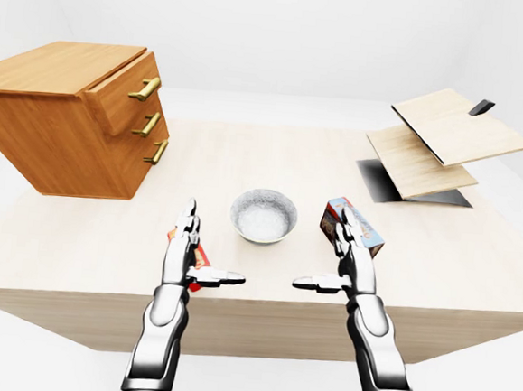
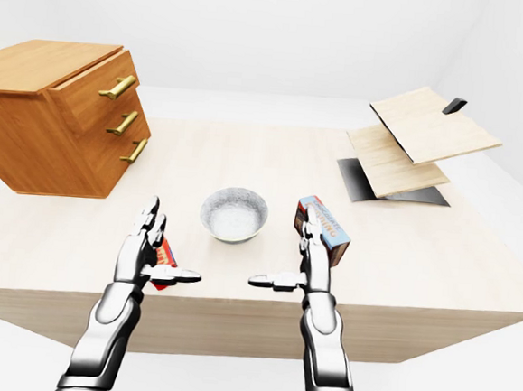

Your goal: Close the top drawer of the cabinet and put the bowl on top of it.

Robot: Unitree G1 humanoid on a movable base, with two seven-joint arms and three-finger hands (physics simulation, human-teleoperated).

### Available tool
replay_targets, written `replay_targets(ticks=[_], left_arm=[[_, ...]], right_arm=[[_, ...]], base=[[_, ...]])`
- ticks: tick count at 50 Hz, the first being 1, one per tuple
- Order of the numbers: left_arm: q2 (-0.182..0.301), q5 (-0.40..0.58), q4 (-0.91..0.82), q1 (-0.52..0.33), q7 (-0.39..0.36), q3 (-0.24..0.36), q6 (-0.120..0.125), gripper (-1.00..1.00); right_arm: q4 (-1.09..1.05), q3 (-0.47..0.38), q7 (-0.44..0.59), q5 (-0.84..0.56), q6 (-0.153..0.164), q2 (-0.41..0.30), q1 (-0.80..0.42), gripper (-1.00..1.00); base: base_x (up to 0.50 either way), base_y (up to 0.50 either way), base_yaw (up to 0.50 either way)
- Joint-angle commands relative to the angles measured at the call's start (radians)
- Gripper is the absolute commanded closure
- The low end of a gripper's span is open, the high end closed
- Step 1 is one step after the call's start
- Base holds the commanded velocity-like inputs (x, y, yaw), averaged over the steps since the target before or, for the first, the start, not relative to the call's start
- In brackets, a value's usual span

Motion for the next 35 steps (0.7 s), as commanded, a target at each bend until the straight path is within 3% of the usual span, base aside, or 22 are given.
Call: replay_targets(ticks=[1,5,8,16,25,35], left_arm=[[0.013,-0.009,-0.004,0.003,-0.025,0.024,-0.002,-1.0],[0.013,-0.01,-0.025,0.014,-0.029,0.024,0.003,-1.0],[0.012,-0.005,-0.03,0.022,-0.033,0.021,-0.005,-1.0],[0.007,0.005,-0.097,0.069,-0.049,0.005,0.002,-1.0],[-0.005,0.023,-0.222,0.181,-0.062,-0.038,-0.02,-1.0],[-0.001,0.026,-0.251,0.207,-0.069,-0.052,-0.032,-1.0]], right_arm=[[-0.025,-0.016,0.044,0.017,0.028,-0.01,0.014,-1.0],[-0.056,-0.012,0.041,0.012,0.032,-0.007,0.034,-1.0],[-0.074,-0.004,0.041,0.006,0.019,-0.004,0.052,-1.0],[-0.097,0.016,0.051,-0.015,-0.004,-0.002,0.087,-1.0],[-0.228,0.055,0.071,-0.024,-0.024,0.002,0.207,-1.0],[-0.278,0.047,0.084,0.003,-0.022,-0.003,0.236,-1.0]], base=[[0.0,0.0,0.0],[0.0,0.0,0.0],[0.0,0.0,0.0],[0.0,0.0,0.0],[0.0,0.0,0.0],[0.0,0.0,0.0]])
